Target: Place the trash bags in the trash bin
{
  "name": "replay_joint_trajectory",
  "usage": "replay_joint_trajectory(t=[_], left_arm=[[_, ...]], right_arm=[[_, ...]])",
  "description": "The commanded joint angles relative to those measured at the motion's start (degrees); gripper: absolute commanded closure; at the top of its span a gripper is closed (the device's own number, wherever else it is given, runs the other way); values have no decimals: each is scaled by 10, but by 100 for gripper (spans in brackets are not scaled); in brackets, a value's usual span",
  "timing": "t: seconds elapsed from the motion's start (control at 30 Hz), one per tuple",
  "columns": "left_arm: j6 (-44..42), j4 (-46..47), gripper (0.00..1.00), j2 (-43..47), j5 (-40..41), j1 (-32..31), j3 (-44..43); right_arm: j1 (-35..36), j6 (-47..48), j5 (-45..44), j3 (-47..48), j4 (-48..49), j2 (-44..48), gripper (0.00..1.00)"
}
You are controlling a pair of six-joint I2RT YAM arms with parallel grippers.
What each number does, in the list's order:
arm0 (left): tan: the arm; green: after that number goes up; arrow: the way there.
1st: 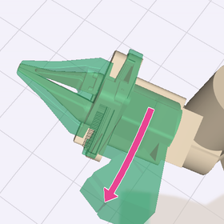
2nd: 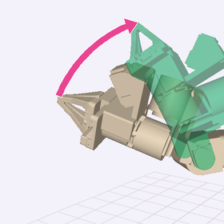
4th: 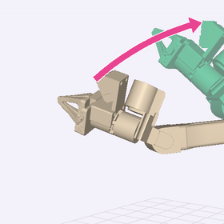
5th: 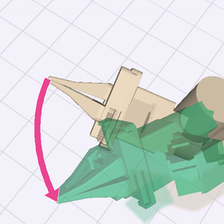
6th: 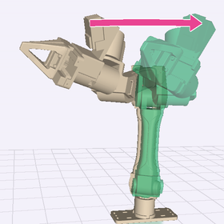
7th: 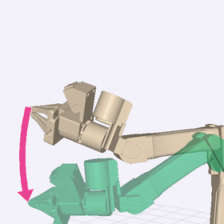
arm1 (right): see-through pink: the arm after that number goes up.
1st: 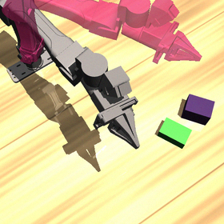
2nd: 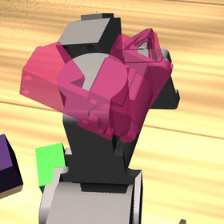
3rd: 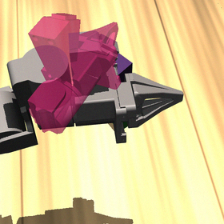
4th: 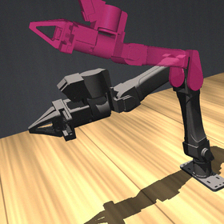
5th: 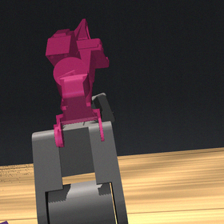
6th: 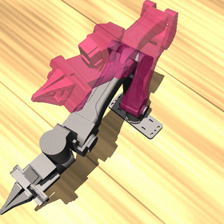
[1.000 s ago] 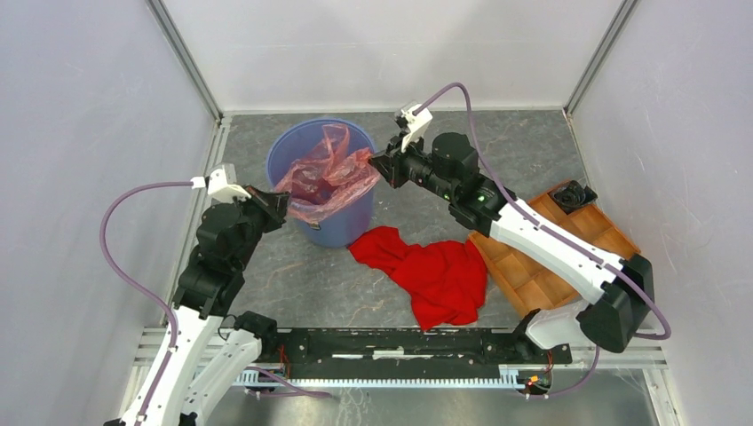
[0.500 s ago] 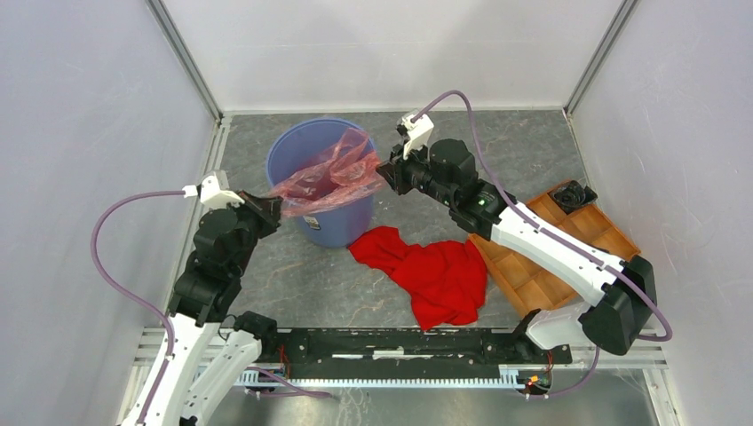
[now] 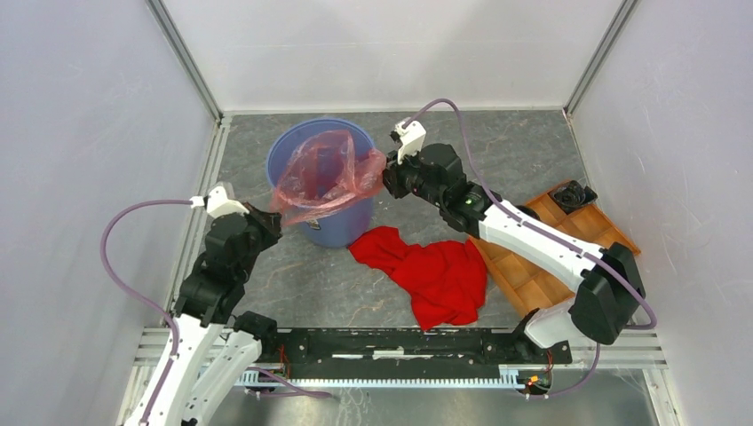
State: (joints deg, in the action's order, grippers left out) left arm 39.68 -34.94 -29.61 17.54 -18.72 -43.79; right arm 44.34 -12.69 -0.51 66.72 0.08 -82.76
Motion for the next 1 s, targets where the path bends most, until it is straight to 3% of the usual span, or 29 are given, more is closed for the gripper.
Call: replay_joint_trajectory(t=[0.0, 0.17, 0.23, 0.33, 0.5, 0.63, 0.7, 0.83, 0.97], left_arm=[[24, 36, 86, -47, 0, 3, 29], [-3, 58, 87, -106, 2, 3, 21], [-17, 55, 87, -120, 4, 3, 10], [-26, 55, 84, -123, -21, 3, 1], [-36, 11, 57, -98, -33, 3, -17], [-43, -56, 34, -66, -10, 3, -49], [-38, -86, 29, -46, -13, 3, -72], [-23, -143, 10, -15, -15, 3, -124], [-37, -141, 0, 0, -29, 3, -168]], right_arm=[[-19, -18, 17, 3, 65, -19, 84], [-91, -129, 178, -26, 139, -47, 79], [-101, -131, 223, -27, 148, -50, 74], [-105, -97, 224, -25, 111, -34, 64], [-104, 7, 180, -7, -14, 15, 33], [-103, 84, 169, -2, -84, 61, 17], [-103, 115, 157, -2, -107, 86, 11], [-99, 182, 173, -15, -125, 133, 5], [-79, 237, 223, -73, -48, 191, 2]])
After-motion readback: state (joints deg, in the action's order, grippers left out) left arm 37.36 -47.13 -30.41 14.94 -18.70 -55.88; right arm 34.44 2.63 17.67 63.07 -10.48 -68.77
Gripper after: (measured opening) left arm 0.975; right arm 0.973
